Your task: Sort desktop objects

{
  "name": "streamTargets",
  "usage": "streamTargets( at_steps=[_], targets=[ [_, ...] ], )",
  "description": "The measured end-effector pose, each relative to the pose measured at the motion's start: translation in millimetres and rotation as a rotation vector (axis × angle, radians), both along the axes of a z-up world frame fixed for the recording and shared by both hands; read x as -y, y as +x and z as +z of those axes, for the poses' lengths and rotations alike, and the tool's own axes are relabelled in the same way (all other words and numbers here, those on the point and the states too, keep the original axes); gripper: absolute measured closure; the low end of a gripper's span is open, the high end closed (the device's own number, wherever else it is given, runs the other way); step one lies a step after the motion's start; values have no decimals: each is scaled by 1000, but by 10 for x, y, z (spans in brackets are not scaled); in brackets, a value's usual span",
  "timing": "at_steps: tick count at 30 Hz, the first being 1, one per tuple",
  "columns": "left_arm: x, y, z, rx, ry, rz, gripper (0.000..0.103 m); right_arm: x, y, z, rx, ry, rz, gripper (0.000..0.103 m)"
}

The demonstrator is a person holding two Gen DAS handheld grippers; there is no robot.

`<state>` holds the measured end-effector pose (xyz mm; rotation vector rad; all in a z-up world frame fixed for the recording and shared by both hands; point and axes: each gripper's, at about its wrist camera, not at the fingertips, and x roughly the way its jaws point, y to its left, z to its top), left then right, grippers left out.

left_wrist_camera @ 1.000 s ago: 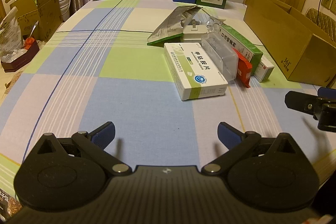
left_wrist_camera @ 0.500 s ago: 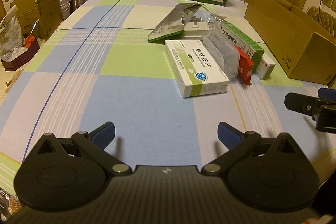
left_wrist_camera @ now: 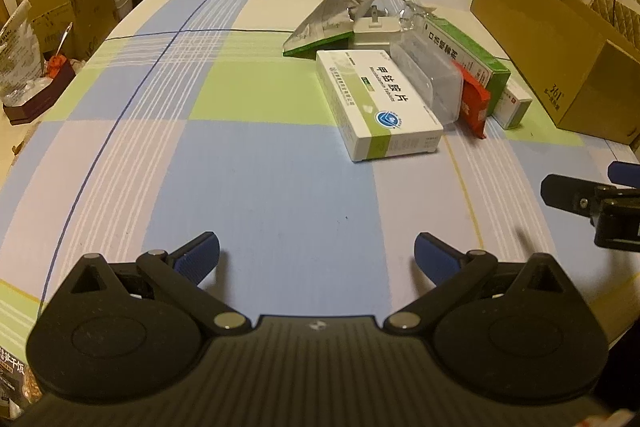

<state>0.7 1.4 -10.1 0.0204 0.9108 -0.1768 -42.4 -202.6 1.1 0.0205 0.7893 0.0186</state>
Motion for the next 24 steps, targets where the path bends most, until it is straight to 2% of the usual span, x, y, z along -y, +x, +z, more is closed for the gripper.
streamTargets(
  at_steps=[15, 24],
  targets=[
    [31, 18, -40, -52, 23, -11, 1, 10, 62, -79, -61, 15, -13, 2],
    [38, 21, -34, -56, 15, -18, 1, 15, 97, -142, -91, 20, -23, 2]
  ],
)
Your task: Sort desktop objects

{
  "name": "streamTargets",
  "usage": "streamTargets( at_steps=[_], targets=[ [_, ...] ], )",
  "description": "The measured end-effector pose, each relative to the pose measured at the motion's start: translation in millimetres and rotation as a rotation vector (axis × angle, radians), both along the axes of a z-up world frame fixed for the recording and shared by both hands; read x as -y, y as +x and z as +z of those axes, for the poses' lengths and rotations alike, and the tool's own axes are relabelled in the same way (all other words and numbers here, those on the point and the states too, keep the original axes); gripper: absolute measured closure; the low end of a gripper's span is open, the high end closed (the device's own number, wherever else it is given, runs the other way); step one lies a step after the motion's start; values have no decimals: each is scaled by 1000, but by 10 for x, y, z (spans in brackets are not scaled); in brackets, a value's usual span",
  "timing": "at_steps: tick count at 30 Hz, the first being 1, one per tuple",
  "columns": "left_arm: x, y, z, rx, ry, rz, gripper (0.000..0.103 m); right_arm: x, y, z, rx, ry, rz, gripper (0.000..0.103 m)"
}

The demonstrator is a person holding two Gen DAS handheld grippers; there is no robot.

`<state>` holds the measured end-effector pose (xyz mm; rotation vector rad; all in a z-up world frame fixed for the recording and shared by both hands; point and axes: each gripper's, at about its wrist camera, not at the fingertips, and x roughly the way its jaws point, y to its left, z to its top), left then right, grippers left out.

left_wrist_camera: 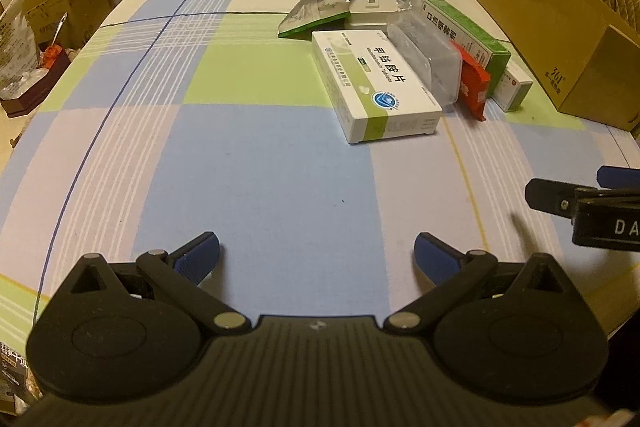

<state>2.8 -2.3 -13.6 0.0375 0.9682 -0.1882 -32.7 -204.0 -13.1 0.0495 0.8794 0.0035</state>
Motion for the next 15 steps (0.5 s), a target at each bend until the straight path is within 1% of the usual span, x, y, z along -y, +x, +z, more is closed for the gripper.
streamTargets(
  at_steps=[15],
  targets=[
    [32, -3, -29, -2, 17, -14, 1, 41, 25, -38, -29, 28, -17, 2]
  ],
)
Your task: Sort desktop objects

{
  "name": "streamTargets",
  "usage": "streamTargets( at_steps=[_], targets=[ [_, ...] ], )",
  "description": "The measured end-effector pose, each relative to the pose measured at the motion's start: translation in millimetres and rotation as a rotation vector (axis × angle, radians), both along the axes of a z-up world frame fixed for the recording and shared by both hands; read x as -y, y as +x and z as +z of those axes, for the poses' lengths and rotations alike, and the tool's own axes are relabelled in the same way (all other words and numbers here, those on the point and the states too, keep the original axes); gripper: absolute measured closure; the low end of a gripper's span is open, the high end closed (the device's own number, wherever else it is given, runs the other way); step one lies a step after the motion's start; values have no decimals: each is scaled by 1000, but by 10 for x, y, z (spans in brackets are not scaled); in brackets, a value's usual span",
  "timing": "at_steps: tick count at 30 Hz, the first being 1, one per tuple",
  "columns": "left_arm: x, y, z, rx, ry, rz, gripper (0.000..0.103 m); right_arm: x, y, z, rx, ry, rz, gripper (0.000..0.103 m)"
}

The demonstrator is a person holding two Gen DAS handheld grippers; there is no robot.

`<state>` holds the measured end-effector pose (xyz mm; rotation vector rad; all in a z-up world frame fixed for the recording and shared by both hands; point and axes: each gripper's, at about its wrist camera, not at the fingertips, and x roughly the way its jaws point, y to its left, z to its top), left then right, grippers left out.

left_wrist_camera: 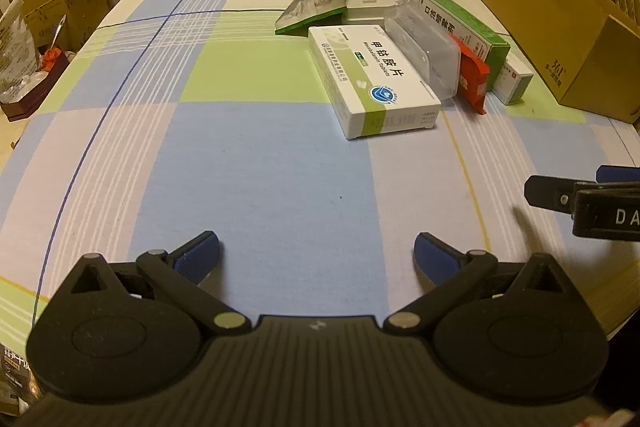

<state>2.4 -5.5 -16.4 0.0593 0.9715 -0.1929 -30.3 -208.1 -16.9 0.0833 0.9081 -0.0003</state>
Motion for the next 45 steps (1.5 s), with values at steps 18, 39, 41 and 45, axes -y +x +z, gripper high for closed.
streamTargets(
  at_steps=[18, 39, 41, 45],
  targets=[
    [104, 159, 100, 28, -30, -22, 1, 47, 29, 57, 27, 18, -1, 2],
    [502, 891, 3, 148, -69, -75, 9, 277, 417, -4, 61, 50, -47, 2],
    [495, 913, 3, 158, -66, -89, 13, 261, 432, 0, 69, 51, -37, 2],
    [451, 917, 11, 154, -50, -105, 32, 240, 451, 4, 78, 55, -30, 2]
  ],
)
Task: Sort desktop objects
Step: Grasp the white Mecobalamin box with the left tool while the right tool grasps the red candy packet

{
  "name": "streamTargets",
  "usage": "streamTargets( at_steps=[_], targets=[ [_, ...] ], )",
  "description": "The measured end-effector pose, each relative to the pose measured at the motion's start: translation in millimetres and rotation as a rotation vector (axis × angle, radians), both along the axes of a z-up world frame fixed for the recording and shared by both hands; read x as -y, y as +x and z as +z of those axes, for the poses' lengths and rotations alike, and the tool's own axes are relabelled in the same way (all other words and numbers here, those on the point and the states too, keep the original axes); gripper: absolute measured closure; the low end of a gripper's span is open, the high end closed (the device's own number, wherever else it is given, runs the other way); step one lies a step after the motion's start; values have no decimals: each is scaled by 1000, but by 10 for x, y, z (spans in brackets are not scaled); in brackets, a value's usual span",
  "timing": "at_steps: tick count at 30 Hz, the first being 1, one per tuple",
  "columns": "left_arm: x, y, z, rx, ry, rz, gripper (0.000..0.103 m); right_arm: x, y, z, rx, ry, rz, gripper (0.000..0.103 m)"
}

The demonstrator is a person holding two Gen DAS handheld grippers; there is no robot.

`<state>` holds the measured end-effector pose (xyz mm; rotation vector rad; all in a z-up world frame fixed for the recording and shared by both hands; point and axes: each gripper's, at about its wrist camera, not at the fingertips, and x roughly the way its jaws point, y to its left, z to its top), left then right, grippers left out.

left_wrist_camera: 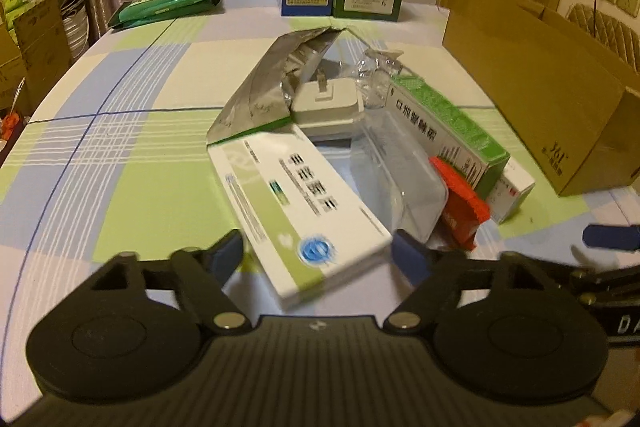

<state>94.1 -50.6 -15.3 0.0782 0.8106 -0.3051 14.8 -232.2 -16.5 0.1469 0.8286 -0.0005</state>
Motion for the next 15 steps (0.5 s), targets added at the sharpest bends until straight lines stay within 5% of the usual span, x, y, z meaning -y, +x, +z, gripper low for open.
streamTargets(
  at_steps=[4, 8, 15],
  targets=[
    [-85, -16, -48, -20, 35, 10, 33, -12, 17, -3, 0, 4, 6, 2],
    [-134, -17, -20, -4, -8, 33, 14, -25, 24, -2, 1, -6, 5, 2],
    [-48, 158, -64, 5, -55, 62, 7, 16, 80, -67, -19, -2, -12, 2]
  ],
)
